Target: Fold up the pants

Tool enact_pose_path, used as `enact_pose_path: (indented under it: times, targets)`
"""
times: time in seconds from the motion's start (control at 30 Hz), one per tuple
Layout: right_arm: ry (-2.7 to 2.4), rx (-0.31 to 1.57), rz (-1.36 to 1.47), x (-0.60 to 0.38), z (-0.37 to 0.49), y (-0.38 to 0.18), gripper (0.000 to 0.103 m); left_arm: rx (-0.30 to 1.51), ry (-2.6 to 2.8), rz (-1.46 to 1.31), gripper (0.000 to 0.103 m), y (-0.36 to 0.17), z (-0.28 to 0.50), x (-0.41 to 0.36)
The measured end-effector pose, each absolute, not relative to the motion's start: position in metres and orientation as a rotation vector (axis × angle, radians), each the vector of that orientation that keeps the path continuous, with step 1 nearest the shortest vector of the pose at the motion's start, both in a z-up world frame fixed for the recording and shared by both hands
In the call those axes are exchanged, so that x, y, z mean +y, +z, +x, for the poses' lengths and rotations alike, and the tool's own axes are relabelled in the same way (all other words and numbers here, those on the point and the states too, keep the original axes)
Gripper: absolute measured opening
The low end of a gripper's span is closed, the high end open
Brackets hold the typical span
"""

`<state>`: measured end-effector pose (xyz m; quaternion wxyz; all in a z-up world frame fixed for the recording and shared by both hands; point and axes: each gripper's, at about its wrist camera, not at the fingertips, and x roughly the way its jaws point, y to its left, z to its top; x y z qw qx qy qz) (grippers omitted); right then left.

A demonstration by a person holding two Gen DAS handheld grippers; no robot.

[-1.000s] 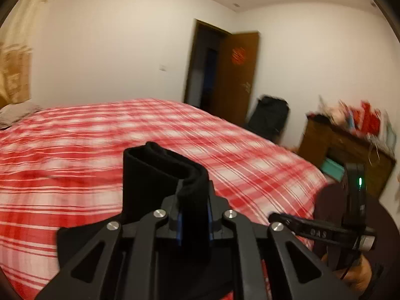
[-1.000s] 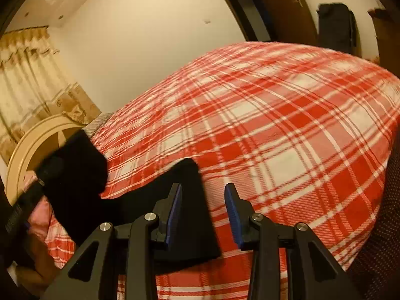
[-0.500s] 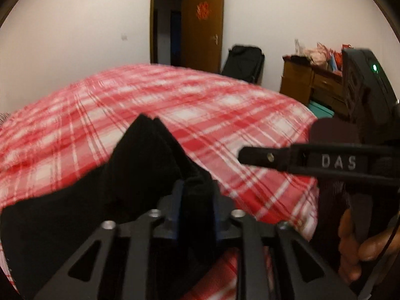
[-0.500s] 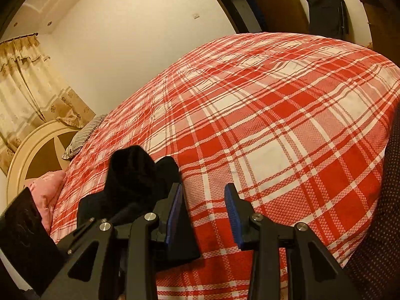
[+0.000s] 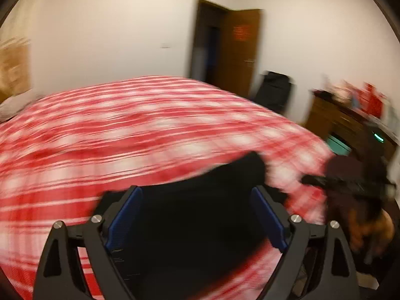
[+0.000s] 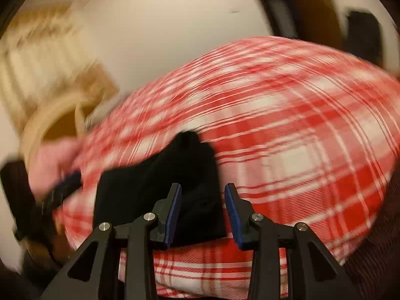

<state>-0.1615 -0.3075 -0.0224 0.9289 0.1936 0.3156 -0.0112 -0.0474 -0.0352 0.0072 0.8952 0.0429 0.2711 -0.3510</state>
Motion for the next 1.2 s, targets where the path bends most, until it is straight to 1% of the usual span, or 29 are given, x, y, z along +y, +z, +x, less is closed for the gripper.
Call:
enact_pose_path:
  times: [0.13, 0.2, 0.3, 0.43, 0.47, 0.5, 0.53, 0.57, 0.77, 0.87, 0.93, 1.0, 1.13, 1.2]
  targets:
    - [0.018, 0.702, 0.330, -0.289, -0.138, -0.031, 0.038, 0.650, -0.559, 0.103, 0.092, -0.015, -0.028, -0.012]
    - [-0.003, 0.731, 0.224, -0.283, -0.123, -0.035, 0.038, 0.696, -0.537, 0.067, 0.092, -0.026, -0.024, -0.004]
    - [0.026, 0.766, 0.151, -0.281, -0.107, -0.046, 0.038, 0.742, -0.518, 0.050, 0.092, -0.041, -0.024, 0.000]
    - [0.050, 0.783, 0.131, -0.282, -0.104, -0.054, 0.038, 0.782, -0.483, 0.051, 0.092, -0.054, -0.025, 0.002]
    - [0.058, 0.790, 0.130, -0.283, -0.109, -0.053, 0.036, 0.787, -0.482, 0.050, 0.092, -0.056, -0.025, 0.003]
    - [0.057, 0.800, 0.124, -0.283, -0.110, -0.053, 0.031, 0.794, -0.482, 0.053, 0.092, -0.058, -0.025, 0.003]
    - [0.049, 0.818, 0.107, -0.282, -0.113, -0.054, 0.014, 0.799, -0.482, 0.059, 0.092, -0.060, -0.025, 0.003]
    - [0.039, 0.840, 0.087, -0.282, -0.116, -0.055, 0.010, 0.803, -0.481, 0.066, 0.092, -0.061, -0.026, 0.003]
    - [0.042, 0.898, 0.084, -0.288, -0.137, -0.048, 0.008, 0.796, -0.485, 0.086, 0.092, -0.058, -0.026, 0.005]
    - [-0.014, 0.952, 0.065, -0.293, -0.137, -0.067, 0.007, 0.800, -0.483, 0.098, 0.092, -0.060, -0.027, 0.005]
    - [-0.009, 0.931, 0.115, -0.299, -0.139, -0.073, 0.007, 0.814, -0.481, 0.101, 0.092, -0.065, -0.027, 0.004]
    - [-0.008, 0.929, 0.107, -0.298, -0.141, -0.070, 0.007, 0.817, -0.475, 0.112, 0.092, -0.067, -0.027, 0.003]
    - [-0.013, 0.993, 0.051, -0.295, -0.147, -0.068, 0.007, 0.797, -0.462, 0.129, 0.092, -0.058, -0.028, 0.006]
    - [-0.048, 0.944, 0.053, -0.299, -0.152, -0.054, 0.007, 0.772, -0.455, 0.139, 0.092, -0.052, -0.028, 0.008]
